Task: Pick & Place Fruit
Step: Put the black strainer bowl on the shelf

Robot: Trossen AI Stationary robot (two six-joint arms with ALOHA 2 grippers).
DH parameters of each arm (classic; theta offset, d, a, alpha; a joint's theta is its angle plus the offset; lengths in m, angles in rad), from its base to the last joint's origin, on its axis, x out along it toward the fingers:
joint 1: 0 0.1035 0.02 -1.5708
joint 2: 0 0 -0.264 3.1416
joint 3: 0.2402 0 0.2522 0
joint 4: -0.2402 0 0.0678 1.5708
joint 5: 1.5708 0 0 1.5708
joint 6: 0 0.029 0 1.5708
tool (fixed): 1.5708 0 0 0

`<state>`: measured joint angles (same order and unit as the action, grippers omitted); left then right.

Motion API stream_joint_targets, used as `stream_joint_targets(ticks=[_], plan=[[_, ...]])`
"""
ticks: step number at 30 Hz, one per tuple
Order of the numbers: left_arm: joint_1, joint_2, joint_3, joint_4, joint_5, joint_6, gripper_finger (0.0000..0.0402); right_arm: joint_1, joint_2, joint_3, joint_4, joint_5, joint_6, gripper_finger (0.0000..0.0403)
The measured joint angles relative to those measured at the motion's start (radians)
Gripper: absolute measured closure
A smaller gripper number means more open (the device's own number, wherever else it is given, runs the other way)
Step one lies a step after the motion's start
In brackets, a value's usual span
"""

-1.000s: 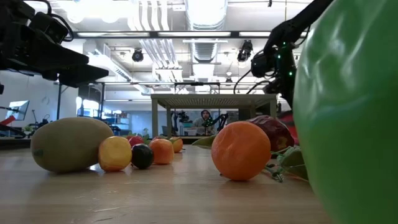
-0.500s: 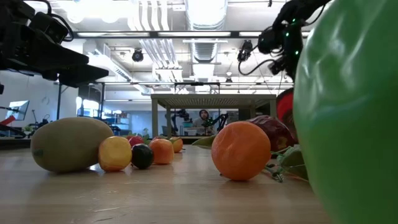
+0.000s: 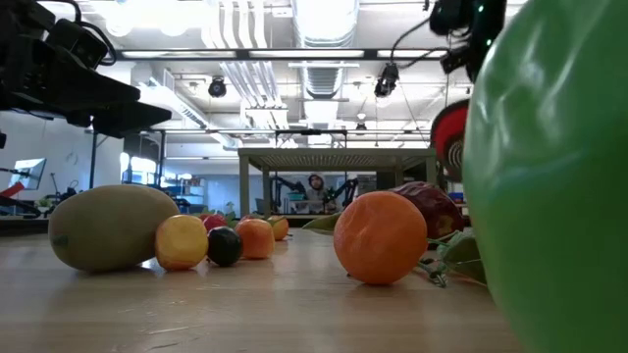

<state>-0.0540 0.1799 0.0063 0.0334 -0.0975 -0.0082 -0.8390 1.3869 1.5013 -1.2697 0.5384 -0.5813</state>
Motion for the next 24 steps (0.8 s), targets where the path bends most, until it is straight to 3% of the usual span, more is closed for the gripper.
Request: stream_joint_targets(ticks=[8,15,24], plan=[[0.000,0.000,0.000,0.000,0.000,0.000,0.0014,0.001,-0.060,0.105,-0.006,-0.016,0.171,0.0388],[0.000,0.000,0.000,0.000,0.000,0.000,0.0014,0.001,-0.012,0.283,-0.008,-0.334,0.422,0.0388],[0.000,0.000,0.000,0.000,0.000,0.000,0.0014,0.001,0.158,0.523,-0.101,-0.687,0.674,0.0383]])
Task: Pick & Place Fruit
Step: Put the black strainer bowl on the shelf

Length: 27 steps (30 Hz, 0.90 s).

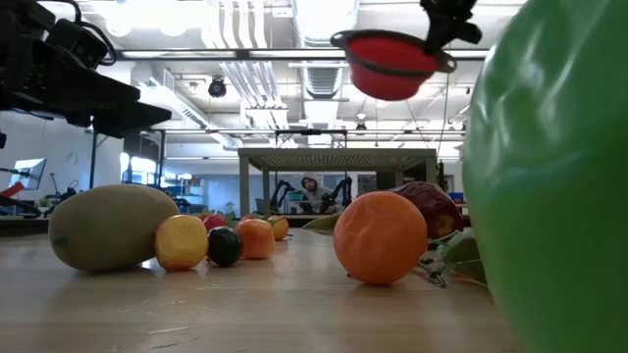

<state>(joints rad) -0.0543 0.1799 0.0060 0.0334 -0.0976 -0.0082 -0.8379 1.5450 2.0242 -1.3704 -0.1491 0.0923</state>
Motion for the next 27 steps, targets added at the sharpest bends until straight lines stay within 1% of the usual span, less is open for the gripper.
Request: stream_joint_targets(ticks=[4,8,10,13,15,27], plan=[[0.000,0.000,0.000,0.000,0.000,0.000,0.0014,0.000,0.100,0.087,-0.110,-0.062,0.036,0.0383],[0.000,0.000,0.000,0.000,0.000,0.000,0.0014,-0.001,0.182,0.144,-0.208,-0.065,0.024,0.0388],[0.000,0.000,0.000,0.000,0.000,0.000,0.0014,-0.001,0.203,0.149,-0.194,-0.076,0.023,0.0388],[0.000,0.000,0.000,0.000,0.000,0.000,0.0014,-0.002,0.226,0.149,-0.191,-0.153,0.012,0.0388],[0.000,0.000,0.000,0.000,0.000,0.000,0.0014,-0.002,0.240,0.148,-0.199,-0.177,0.001,0.0388],[0.000,0.000,0.000,0.000,0.000,0.000,0.0014,-0.010,0.285,0.141,-0.199,-0.174,-0.041,0.0388]])
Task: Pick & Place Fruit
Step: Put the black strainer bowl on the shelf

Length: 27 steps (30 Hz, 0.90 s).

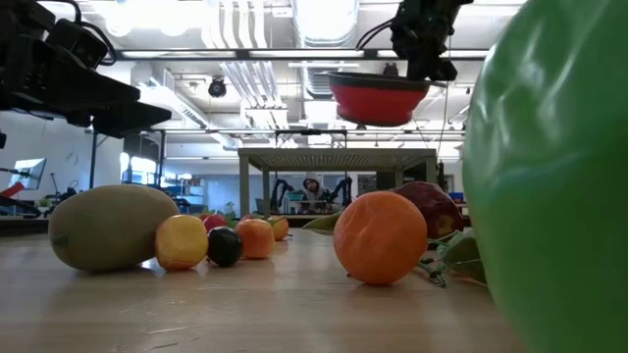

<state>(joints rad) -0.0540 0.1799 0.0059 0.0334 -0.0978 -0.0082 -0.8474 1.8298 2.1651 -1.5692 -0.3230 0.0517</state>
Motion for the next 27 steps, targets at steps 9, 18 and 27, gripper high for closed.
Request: stream_joint_targets(ticks=[9,18,27], plan=[[0.000,0.000,0.000,0.000,0.000,0.000,0.0014,-0.014,0.054,-0.017,0.009,-0.001,-0.033,0.0388],[0.000,0.000,0.000,0.000,0.000,0.000,0.0014,-0.033,0.112,-0.026,0.008,-0.047,-0.067,0.0388],[0.000,0.000,0.000,0.000,0.000,0.000,0.0014,-0.037,0.162,-0.026,0.007,-0.103,-0.087,0.0388]])
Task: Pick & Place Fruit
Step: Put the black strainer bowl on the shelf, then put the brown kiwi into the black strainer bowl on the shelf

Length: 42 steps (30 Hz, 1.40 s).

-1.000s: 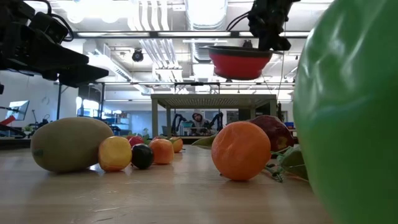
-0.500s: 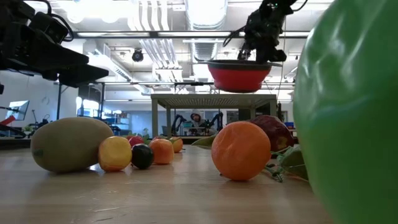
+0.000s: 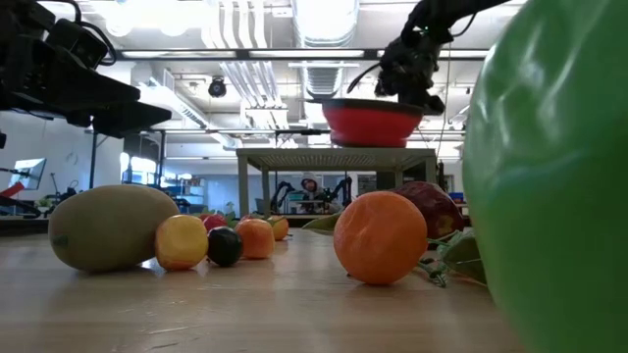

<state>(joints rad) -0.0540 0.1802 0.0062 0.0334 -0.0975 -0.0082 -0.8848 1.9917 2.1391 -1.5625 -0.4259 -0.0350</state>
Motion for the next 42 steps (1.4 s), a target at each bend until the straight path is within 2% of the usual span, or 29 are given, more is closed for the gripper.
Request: stream_joint_targets(ticks=[4,12,25,31,42], plan=[[0.000,0.000,0.000,0.000,0.000,0.000,0.0014,-0.005,0.008,0.000,-0.005,-0.005,-0.001,0.0384],[0.000,0.000,0.000,0.000,0.000,0.000,0.0014,-0.012,-0.002,0.000,-0.006,0.009,-0.003,0.0345],[0.000,0.000,0.000,0.000,0.000,0.000,0.0014,-0.013,-0.005,0.000,-0.005,0.014,-0.002,0.0308],[0.000,0.000,0.000,0.000,0.000,0.000,0.0014,-0.012,-0.005,0.000,-0.004,0.133,0.005,0.0281],[0.000,0.000,0.000,0.000,0.000,0.000,0.0014,-0.016,-0.050,0.014,-0.003,0.138,-0.047,0.0237]])
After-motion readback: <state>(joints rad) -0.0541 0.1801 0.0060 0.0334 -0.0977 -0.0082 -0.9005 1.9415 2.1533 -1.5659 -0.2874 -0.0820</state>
